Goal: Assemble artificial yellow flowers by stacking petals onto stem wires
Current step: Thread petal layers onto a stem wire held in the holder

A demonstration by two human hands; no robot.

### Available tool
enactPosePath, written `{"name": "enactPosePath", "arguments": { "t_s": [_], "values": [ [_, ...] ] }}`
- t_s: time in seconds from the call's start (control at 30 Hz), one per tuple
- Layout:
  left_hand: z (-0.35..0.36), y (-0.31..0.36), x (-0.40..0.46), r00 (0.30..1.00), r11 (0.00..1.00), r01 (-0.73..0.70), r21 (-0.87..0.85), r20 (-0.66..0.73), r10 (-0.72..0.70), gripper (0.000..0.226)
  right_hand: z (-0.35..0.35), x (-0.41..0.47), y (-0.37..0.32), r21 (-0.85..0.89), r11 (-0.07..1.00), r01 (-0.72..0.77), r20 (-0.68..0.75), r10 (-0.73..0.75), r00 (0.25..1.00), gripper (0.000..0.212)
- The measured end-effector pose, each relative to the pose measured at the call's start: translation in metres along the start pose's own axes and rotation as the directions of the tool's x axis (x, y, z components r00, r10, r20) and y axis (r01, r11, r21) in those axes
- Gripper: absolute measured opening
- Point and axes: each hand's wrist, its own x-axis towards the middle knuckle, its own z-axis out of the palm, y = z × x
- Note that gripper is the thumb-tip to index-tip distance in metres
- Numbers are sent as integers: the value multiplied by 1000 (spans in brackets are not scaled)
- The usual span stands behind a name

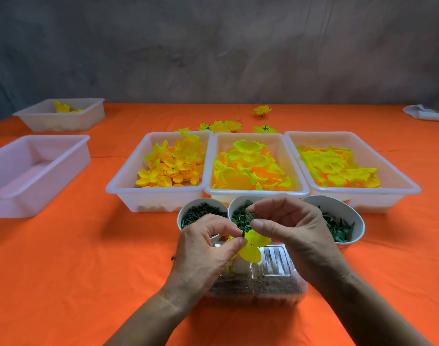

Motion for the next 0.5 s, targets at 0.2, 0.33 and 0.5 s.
{"name": "enactPosePath", "arguments": {
  "t_s": [0.2, 0.33, 0.5],
  "values": [
    [1, 0, 0, 1000, 1000, 5, -6, 3, -5, 11, 0, -1, 0, -16, 1000, 5, 22, -4, 1000, 20],
    [0, 1, 0, 1000, 1000, 3, -12, -4, -3, 11, -2, -2, -1, -37, 999, 30, 24, -29, 999, 20],
    [0, 3, 0, 1000, 1000, -6, -9, -14, 6, 17, -6, 1, -6, 34, 999, 6, -5, -6, 1000, 36]
  ]
}}
